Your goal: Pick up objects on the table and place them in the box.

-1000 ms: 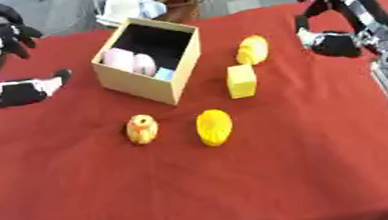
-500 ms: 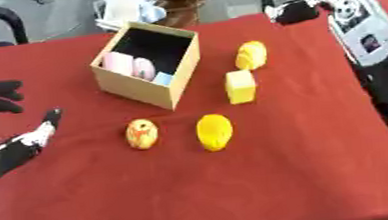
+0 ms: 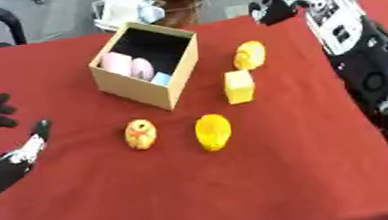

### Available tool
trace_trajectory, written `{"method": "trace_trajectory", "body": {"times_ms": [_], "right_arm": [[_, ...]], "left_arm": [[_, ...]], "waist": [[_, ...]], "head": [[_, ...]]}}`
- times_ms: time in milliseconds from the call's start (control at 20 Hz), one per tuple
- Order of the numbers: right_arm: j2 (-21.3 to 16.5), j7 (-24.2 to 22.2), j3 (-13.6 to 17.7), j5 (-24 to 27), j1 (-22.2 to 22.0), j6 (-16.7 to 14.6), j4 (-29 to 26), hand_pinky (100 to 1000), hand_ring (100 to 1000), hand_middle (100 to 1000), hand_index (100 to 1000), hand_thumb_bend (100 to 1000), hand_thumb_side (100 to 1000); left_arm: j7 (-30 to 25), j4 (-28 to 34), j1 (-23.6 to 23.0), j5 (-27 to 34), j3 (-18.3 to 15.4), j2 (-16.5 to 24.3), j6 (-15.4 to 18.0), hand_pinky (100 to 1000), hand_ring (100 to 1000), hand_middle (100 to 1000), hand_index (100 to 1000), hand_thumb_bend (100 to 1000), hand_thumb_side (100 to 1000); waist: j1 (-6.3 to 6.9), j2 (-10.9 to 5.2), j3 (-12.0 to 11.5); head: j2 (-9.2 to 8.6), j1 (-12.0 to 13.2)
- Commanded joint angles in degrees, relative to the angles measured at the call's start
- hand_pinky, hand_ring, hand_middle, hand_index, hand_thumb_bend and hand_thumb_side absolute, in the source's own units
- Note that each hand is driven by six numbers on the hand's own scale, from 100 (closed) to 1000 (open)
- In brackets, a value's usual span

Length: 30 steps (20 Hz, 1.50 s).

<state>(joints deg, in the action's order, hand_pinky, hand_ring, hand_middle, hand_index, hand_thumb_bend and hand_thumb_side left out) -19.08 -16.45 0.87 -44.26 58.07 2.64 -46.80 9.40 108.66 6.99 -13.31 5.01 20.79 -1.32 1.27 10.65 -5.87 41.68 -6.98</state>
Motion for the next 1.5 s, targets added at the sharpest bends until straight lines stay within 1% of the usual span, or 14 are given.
{"method": "trace_trajectory", "body": {"times_ms": [50, 150, 200, 250, 350, 600, 800, 900, 1050, 1200, 1250, 1300, 1350, 1500], "right_arm": [[0.9, 1.2, 3.9, -3.2, 0.9, 1.6, 4.1, 763, 735, 812, 896, 100, 233], [1.9, 2.5, 4.8, -5.1, 1.6, 3.5, 7.3, 762, 735, 810, 896, 100, 245], [2.3, 3.3, 4.8, -6.1, 2.1, 4.5, 8.9, 763, 736, 808, 895, 100, 229], [2.7, 4.0, 4.7, -7.1, 2.5, 5.4, 10.4, 763, 736, 807, 895, 100, 241], [3.3, 5.7, 4.6, -8.9, 3.4, 6.0, 13.5, 763, 736, 806, 895, 100, 253], [3.5, 9.7, 5.4, -13.3, 4.7, 3.9, 20.6, 766, 740, 809, 896, 100, 252], [3.2, 13.0, 5.5, -14.6, 5.5, 2.0, 25.8, 769, 742, 806, 894, 100, 251], [3.1, 14.0, 5.2, -14.8, 5.6, 1.7, 27.3, 771, 743, 803, 892, 100, 219], [2.9, 14.7, 4.8, -14.9, 5.7, 1.7, 28.5, 765, 728, 785, 876, 100, 100], [2.8, 15.1, 4.6, -15.2, 5.8, 1.8, 28.8, 755, 709, 762, 856, 100, 100], [2.7, 15.2, 4.6, -15.4, 5.8, 1.9, 28.8, 739, 680, 730, 824, 100, 100], [2.6, 15.5, 4.6, -15.5, 5.9, 2.0, 28.7, 736, 674, 722, 816, 100, 100], [2.6, 15.8, 4.7, -15.7, 5.9, 2.0, 28.6, 710, 618, 656, 761, 100, 100], [2.3, 17.9, 4.7, -16.7, 6.1, 2.4, 27.5, 650, 512, 520, 648, 100, 100]], "left_arm": [[-1.3, 0.7, 0.2, 2.9, -0.5, -0.1, 0.9, 686, 544, 562, 753, 493, 365], [-1.8, 0.6, 0.2, 3.9, -0.6, -0.2, 1.1, 686, 544, 562, 753, 494, 366], [-2.0, 0.5, 0.2, 4.1, -0.6, -0.3, 1.2, 686, 545, 562, 754, 503, 362], [-2.1, 0.5, 0.2, 4.2, -0.6, -0.4, 1.2, 687, 545, 562, 754, 494, 368], [-2.4, 0.4, 0.2, 4.3, -0.6, -0.5, 1.3, 687, 545, 563, 755, 494, 370], [-2.8, 0.4, 0.1, 4.2, -0.6, -0.6, 1.4, 687, 545, 563, 755, 493, 373], [-2.9, 0.3, 0.1, 4.2, -0.5, -0.7, 1.3, 687, 545, 563, 756, 494, 375], [-3.0, 0.2, 0.2, 4.1, -0.5, -0.7, 1.3, 687, 545, 563, 756, 495, 376], [-3.0, 0.2, 0.2, 4.0, -0.5, -0.8, 1.2, 688, 545, 563, 757, 496, 377], [-3.0, 0.2, 0.2, 4.0, -0.5, -0.9, 1.2, 687, 545, 563, 757, 493, 378], [-3.0, 0.2, 0.2, 4.0, -0.4, -0.9, 1.2, 687, 545, 563, 757, 493, 379], [-3.0, 0.2, 0.2, 4.0, -0.4, -0.9, 1.2, 687, 545, 563, 757, 493, 379], [-3.0, 0.2, 0.2, 4.0, -0.4, -0.9, 1.2, 687, 545, 563, 757, 493, 380], [-3.0, 0.1, 0.1, 4.0, -0.4, -1.0, 1.1, 687, 545, 563, 757, 493, 381]], "waist": [[-0.82, -1.26, -0.2], [-0.86, -1.32, -0.4], [-0.86, -1.33, -0.5], [-0.85, -1.34, -0.6], [-0.83, -1.33, -0.7], [-0.83, -1.29, -0.9], [-0.91, -1.28, -1.1], [-0.92, -1.28, -1.2], [-0.94, -1.29, -1.2], [-0.95, -1.31, -1.2], [-0.96, -1.32, -1.2], [-0.96, -1.31, -1.2], [-0.97, -1.31, -1.1], [-0.97, -1.31, -1.0]], "head": [[-0.44, -0.7], [-0.41, -0.8], [-0.42, -0.8], [-0.42, -0.8], [-0.38, -0.8], [-0.26, -1.0], [-0.15, -1.0], [-0.17, -1.0], [-0.15, -1.0], [-0.15, -1.0], [-0.16, -1.0], [-0.16, -1.0], [-0.13, -1.0], [-0.01, -1.0]]}}
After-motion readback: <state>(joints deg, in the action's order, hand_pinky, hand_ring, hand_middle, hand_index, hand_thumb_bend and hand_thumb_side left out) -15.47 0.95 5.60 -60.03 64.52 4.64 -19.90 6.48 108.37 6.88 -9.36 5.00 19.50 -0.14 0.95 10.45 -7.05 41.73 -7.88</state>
